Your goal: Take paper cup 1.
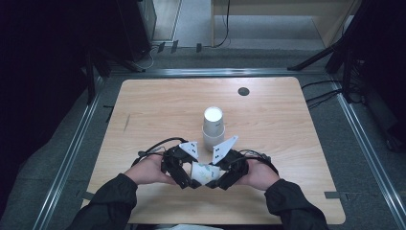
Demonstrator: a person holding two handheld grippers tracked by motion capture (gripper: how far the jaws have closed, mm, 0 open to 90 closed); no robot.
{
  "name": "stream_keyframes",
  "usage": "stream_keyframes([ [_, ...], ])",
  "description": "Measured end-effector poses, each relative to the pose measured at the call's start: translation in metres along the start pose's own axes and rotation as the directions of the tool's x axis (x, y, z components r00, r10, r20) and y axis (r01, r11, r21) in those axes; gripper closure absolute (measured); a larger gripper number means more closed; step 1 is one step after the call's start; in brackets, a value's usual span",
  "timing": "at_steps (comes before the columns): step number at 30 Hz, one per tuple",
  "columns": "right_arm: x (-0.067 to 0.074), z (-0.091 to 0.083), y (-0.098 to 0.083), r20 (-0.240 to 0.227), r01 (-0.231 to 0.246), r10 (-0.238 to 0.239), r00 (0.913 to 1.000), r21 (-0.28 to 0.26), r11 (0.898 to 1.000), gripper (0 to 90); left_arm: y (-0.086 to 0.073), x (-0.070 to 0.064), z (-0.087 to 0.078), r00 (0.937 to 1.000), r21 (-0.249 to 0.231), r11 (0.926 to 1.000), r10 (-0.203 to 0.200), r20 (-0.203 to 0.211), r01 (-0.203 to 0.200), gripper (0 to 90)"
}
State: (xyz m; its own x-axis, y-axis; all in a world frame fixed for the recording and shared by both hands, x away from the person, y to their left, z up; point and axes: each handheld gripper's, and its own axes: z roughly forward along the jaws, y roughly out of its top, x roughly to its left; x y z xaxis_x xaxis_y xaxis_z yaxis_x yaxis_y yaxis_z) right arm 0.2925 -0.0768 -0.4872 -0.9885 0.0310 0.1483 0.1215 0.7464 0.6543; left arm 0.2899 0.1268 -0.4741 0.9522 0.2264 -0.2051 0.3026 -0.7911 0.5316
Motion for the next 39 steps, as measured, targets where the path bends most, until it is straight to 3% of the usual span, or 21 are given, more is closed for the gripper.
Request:
stream_keyframes([
  [5,-0.002,-0.009,-0.001,0.014,-0.019,0.019,0.9997,-0.032,0.999,33.6,-0.002,0.002,-0.013,1.0,-0.076,0.9971,0.002,-0.004,-0.002,12.7],
  [10,-0.004,-0.021,-0.001,0.014,-0.035,0.037,0.9992,-0.104,0.994,33.6,-0.003,0.003,-0.02,0.9999,-0.142,0.9899,-0.001,-0.012,0.0,12.7],
  [14,-0.006,-0.032,-0.001,-0.003,-0.065,0.065,0.9979,-0.17,0.983,33.6,-0.002,0.002,-0.025,0.9999,-0.207,0.9782,-0.012,-0.003,0.011,12.8],
  [17,-0.006,-0.038,-0.001,-0.012,-0.069,0.068,0.9976,-0.207,0.976,33.6,-0.003,0.003,-0.028,0.9991,-0.264,0.9638,-0.031,0.029,0.038,13.1],
  [24,-0.003,-0.038,0.001,-0.03,-0.072,0.067,0.9973,-0.229,0.971,33.6,-0.001,0.0,-0.031,0.9992,-0.312,0.9495,-0.019,0.035,0.029,13.7],
  [27,-0.003,-0.038,0.002,-0.036,-0.069,0.062,0.9974,-0.24,0.968,33.6,-0.001,-0.001,-0.032,0.9981,-0.355,0.9339,-0.024,0.057,0.043,14.5],
  [30,-0.003,-0.038,0.004,-0.044,-0.078,0.069,0.9967,-0.248,0.966,33.5,-0.001,-0.002,-0.033,0.9977,-0.368,0.9287,-0.019,0.065,0.042,16.6],
  [34,-0.002,-0.037,0.004,-0.045,-0.08,0.071,0.9964,-0.243,0.967,33.7,-0.002,-0.002,-0.034,0.9979,-0.365,0.9304,-0.011,0.063,0.034,22.4],
  [39,-0.001,-0.034,0.004,-0.044,-0.08,0.072,0.9965,-0.228,0.97,29.7,-0.001,-0.002,-0.034,0.9987,-0.338,0.9407,-0.009,0.05,0.026,23.8],
])
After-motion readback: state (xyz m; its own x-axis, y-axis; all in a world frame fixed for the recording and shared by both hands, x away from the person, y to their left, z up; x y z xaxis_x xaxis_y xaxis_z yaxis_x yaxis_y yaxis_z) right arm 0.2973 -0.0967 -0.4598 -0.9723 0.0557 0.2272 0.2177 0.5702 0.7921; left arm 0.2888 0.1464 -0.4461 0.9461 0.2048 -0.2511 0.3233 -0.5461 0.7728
